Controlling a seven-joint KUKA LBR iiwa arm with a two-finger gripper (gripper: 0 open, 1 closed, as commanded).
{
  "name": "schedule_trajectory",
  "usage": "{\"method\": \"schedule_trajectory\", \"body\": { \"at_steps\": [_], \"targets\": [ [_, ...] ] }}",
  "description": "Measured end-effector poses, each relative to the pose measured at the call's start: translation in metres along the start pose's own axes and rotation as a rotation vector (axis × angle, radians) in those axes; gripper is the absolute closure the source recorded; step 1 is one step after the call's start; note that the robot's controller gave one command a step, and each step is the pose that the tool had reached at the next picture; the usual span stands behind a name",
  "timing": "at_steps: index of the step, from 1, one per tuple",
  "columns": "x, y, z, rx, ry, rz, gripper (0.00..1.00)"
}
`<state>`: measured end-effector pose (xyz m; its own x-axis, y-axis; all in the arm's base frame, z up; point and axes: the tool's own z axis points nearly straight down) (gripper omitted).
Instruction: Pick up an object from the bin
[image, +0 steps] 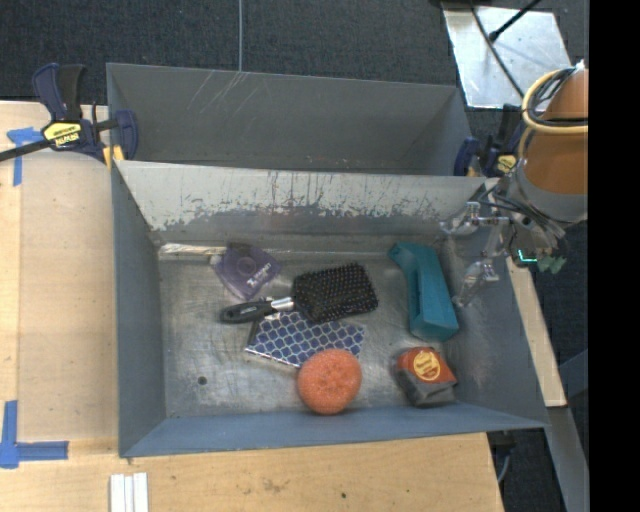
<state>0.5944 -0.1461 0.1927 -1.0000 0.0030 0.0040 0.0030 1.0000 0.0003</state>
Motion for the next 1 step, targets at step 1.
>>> {"method": "schedule_trajectory", "body": {
  "at_steps": [1],
  "targets": [
    [-0.0018, 0.0006, -0.0049, 0.001, -0.008, -0.002, 0.0]
  ]
}}
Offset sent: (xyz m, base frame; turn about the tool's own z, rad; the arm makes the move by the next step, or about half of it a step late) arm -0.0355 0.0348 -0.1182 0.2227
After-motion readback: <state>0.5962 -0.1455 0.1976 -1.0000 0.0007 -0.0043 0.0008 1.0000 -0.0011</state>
